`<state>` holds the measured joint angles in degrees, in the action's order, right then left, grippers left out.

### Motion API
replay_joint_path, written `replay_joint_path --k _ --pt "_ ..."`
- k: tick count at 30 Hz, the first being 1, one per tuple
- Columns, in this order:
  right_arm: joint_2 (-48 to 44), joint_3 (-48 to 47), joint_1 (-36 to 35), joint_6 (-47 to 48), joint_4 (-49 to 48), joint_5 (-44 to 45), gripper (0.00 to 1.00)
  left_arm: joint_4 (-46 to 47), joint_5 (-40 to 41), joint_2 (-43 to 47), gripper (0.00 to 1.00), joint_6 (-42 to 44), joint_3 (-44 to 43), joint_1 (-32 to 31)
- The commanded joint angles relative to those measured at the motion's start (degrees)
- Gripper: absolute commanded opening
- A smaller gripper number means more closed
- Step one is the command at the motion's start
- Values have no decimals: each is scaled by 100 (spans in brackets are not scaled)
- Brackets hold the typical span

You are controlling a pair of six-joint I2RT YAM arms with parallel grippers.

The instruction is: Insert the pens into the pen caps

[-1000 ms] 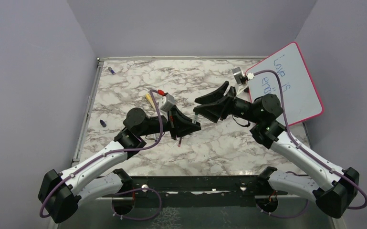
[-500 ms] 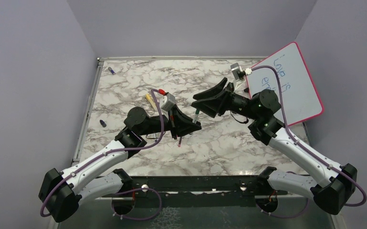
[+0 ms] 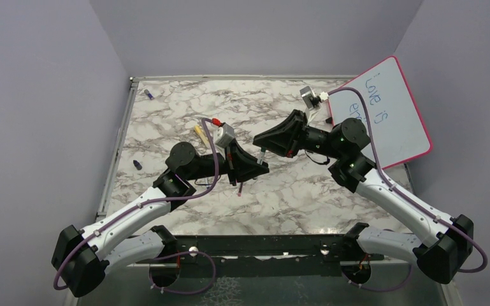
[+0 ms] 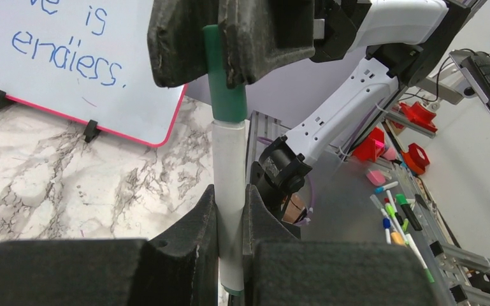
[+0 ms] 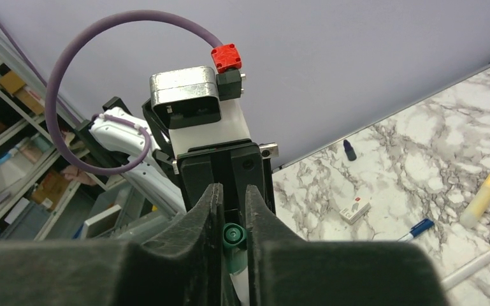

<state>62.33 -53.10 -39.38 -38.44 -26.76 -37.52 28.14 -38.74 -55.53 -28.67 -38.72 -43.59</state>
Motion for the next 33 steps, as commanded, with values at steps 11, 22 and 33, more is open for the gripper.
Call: replay_joint_path --k 11,22,33 --pt "140 -7 -18 -266 -12 -1535 1 124 824 778 0 -333 -234 -1" --pt "350 276 -18 -712 -60 -1909 1 -35 1705 538 0 -464 -588 8" --pt "262 967 -19 -1780 -787 -2351 1 -36 1507 310 0 -444 -1211 189"
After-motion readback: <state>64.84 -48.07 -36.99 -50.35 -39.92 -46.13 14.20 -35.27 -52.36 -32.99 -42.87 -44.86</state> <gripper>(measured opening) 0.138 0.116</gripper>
